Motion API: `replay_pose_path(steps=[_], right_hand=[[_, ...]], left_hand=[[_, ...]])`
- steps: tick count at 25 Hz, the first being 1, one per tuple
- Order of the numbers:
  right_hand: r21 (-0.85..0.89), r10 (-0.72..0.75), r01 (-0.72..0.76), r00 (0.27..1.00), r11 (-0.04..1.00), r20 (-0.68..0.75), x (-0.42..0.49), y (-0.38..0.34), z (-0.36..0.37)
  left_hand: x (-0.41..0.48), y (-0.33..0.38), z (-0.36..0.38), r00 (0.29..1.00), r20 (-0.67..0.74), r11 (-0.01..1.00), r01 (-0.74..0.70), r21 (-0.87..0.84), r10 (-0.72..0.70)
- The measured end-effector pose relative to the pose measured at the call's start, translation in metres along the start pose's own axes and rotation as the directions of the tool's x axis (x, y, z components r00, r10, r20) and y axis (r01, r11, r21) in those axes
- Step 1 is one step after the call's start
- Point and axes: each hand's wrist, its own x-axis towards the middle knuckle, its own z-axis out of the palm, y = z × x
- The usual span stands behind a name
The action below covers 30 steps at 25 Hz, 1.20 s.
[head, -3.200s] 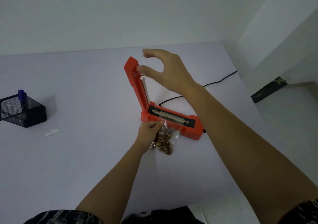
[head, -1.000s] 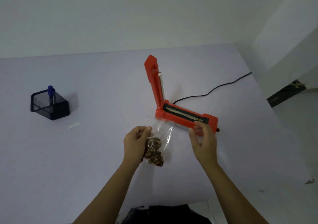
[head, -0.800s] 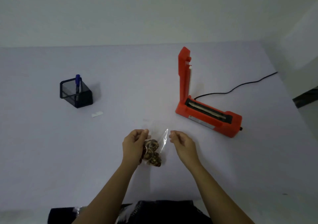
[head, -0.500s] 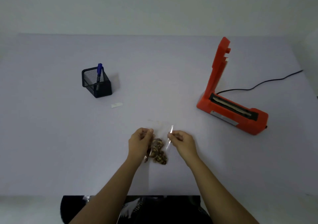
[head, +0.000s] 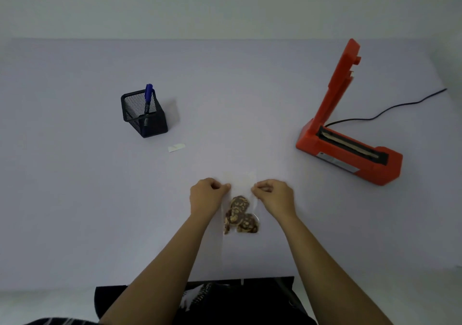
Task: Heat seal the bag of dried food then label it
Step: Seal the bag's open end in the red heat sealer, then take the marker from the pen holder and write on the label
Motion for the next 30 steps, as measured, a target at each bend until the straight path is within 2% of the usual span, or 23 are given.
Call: replay_pose_path(steps=[2, 7, 11, 14, 17, 20, 21, 24, 30], right_hand=[[-0.016, -0.014, 0.013, 0.999, 1.0, -0.036, -0.001, -0.001, -0.001], [0.084, 0.036, -0.037, 0.999, 0.996, 0.014, -0.004, 0.0, -0.009], [0.03, -0.035, 0.038, 0.995, 0.999, -0.093, -0.001, -0.01, -0.02], [0.004, -0.168, 0.169, 0.982, 0.986, -0.085, 0.011, -0.045, -0.019], [-0.03, -0.329, 0.329, 0.944, 0.944, 0.001, 0.029, -0.098, -0.001], [-0.055, -0.464, 0.469, 0.882, 0.881, 0.085, 0.046, -0.159, 0.036], [-0.064, -0.499, 0.507, 0.86, 0.86, 0.107, 0.051, -0.178, 0.051], [-0.1, -0.567, 0.586, 0.806, 0.804, 0.169, 0.065, -0.227, 0.092], [-0.211, -0.579, 0.626, 0.777, 0.75, 0.247, 0.097, -0.262, 0.156]], left_hand=[[-0.001, 0.0, 0.002, 1.0, -0.029, 1.0, -0.001, 0.019, 0.002], [-0.004, -0.002, 0.0, 1.0, -0.017, 0.997, -0.024, -0.074, 0.023], [-0.003, -0.001, -0.019, 0.997, -0.075, 0.995, -0.013, -0.097, 0.006], [0.01, 0.004, -0.057, 0.97, -0.237, 0.98, 0.008, -0.198, -0.056], [0.029, 0.009, -0.102, 0.892, -0.441, 0.959, -0.027, -0.282, -0.104], [0.054, 0.011, -0.145, 0.815, -0.562, 0.946, -0.057, -0.318, -0.14], [0.065, 0.012, -0.155, 0.812, -0.566, 0.948, -0.05, -0.313, -0.144], [0.098, 0.013, -0.173, 0.865, -0.494, 0.972, -0.038, -0.232, -0.084], [0.134, 0.011, -0.175, 0.921, -0.385, 0.987, 0.001, -0.159, -0.063]])
